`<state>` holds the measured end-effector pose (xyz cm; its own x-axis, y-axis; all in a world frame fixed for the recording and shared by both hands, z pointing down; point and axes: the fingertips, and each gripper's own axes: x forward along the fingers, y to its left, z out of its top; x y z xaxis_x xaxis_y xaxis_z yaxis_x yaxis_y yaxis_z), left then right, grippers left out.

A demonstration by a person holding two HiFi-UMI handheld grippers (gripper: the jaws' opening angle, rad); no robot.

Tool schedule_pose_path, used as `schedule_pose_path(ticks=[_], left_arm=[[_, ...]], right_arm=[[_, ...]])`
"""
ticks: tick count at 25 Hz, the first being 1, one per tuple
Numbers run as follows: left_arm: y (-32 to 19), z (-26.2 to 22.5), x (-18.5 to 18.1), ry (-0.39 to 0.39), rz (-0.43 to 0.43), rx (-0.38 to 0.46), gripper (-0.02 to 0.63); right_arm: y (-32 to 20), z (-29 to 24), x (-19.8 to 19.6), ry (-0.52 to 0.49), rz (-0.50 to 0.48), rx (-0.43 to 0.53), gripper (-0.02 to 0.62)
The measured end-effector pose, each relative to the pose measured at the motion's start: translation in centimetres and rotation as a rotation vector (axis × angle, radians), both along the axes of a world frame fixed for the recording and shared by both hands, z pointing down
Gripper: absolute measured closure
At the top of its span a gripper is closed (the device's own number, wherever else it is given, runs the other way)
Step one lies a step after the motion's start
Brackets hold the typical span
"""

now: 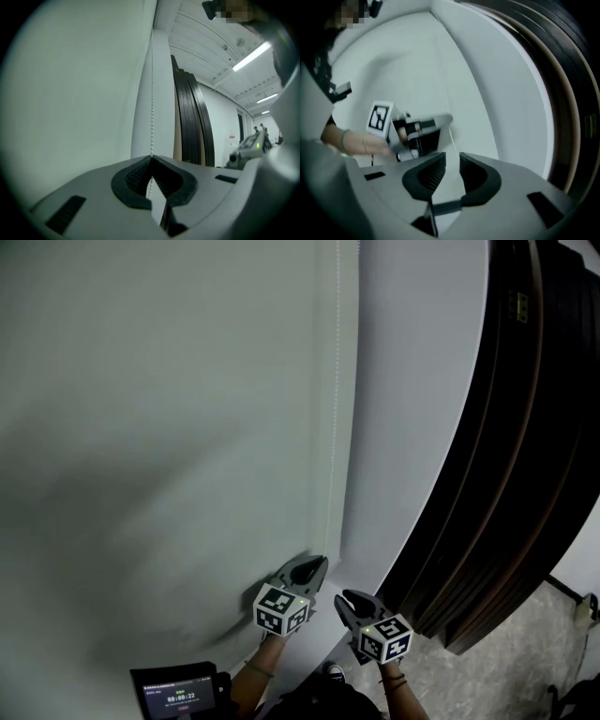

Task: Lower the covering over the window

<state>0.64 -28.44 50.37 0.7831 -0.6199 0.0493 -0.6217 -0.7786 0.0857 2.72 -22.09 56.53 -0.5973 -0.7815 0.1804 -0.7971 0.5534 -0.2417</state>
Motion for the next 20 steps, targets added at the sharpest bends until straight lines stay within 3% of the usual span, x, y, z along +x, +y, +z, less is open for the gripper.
schedule_pose_path(ticks=[5,9,16,18,20], left_arm=[[0.3,-0.2,0.8,0.011,0.019,-0.001,0.601],[0.3,0.3,0.7,0.019,0.024,0.000,0.601],[0.6,0.0,1.5,0.018,0.024,-0.003,0.603],[0.9,0.0,1.9,0.012,0.025,-0.012,0.603],[1.1,1.2,2.2,-0.027,0.034,-0.045,0.603]], right_arm=[[-2.6,-18.5,-1.3,-0.022,-0.059,0.353,0.495],[-4.5,-27.9,-1.8,-0.008,-0.031,0.523,0.495],[-8.4,-33.7,-2.5,0.086,-0.026,0.578,0.497],[-8.4,-33.6,-2.3,0.081,-0.016,0.572,0.565],[-8.3,-32.5,-2.0,0.054,-0.010,0.545,0.575]])
